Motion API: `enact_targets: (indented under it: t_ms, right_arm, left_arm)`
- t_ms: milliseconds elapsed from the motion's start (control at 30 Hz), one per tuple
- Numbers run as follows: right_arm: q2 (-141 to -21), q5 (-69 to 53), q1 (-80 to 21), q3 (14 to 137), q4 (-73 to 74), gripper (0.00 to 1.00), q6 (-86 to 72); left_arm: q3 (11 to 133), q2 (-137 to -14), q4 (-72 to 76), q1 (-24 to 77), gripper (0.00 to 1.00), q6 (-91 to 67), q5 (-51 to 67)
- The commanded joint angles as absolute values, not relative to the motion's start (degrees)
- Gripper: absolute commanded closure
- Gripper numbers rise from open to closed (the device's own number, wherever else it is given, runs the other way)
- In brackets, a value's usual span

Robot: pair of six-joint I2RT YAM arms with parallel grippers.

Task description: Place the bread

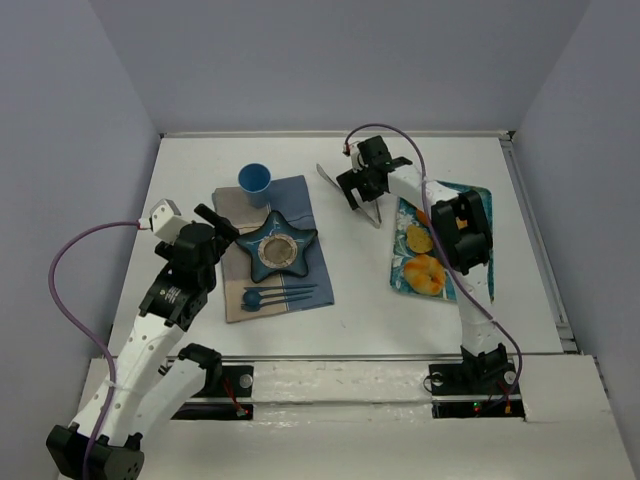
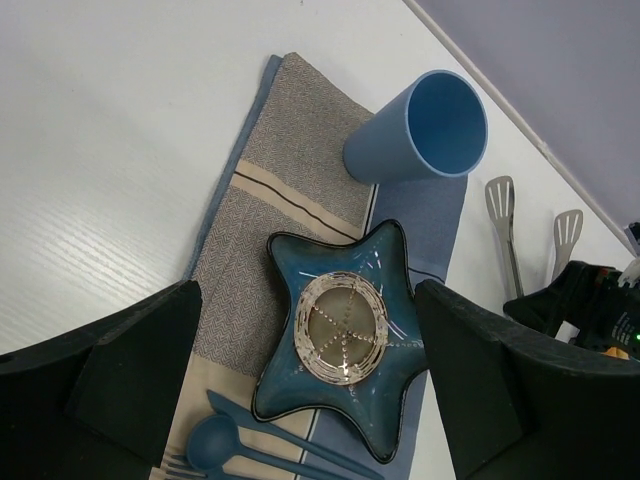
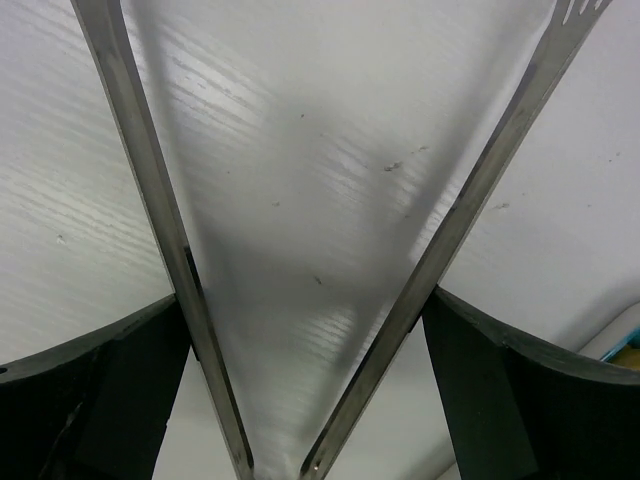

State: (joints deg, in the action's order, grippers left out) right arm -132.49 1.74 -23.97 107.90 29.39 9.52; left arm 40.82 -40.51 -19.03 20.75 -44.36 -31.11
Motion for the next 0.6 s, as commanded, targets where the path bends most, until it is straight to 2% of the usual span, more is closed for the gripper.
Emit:
enact_targets:
  t_ms: [0,200,300,333,400,433,500,567]
  right_arm:
    - [-135.88,3.52,-23.64,110.22,29.71,0.0,6.95]
    - [-138.07,2.2,-23.64,110.04,29.97,0.01,5.36]
    - [-138.69,2.37,-23.64,110.21,30.15,0.13,4.31]
    - [-138.6,2.63,-23.64,110.13,30.23,0.25,3.96]
    - [-137.99,4.12,-23.64,109.6,30.15,0.37,2.91]
    - [-136.86,5.35,-23.64,109.25,30.15,0.53,2.29]
    - [-134.92,6.59,-23.64,108.03,30.06,0.61,1.32]
    - [-130.2,6.33,-23.64,106.27,29.01,0.63,0.62]
  left_arm:
    - [41.84,-40.69,-17.58,20.48,0.01,-44.56,-34.19]
    - [41.92,-40.52,-17.84,20.48,0.01,-44.74,-34.28]
    - [42.01,-40.43,-17.93,20.48,0.01,-44.74,-34.28]
    - [42.01,-40.26,-17.93,20.48,0.01,-44.74,-34.36]
    - [42.01,-40.08,-18.02,20.48,0.01,-44.82,-34.37]
    - [42.1,-39.9,-18.1,20.48,0.01,-44.82,-34.37]
    - [42.1,-39.64,-18.11,20.48,0.01,-44.82,-34.37]
    - [41.84,-39.46,-18.11,20.48,0.01,-45.09,-34.72]
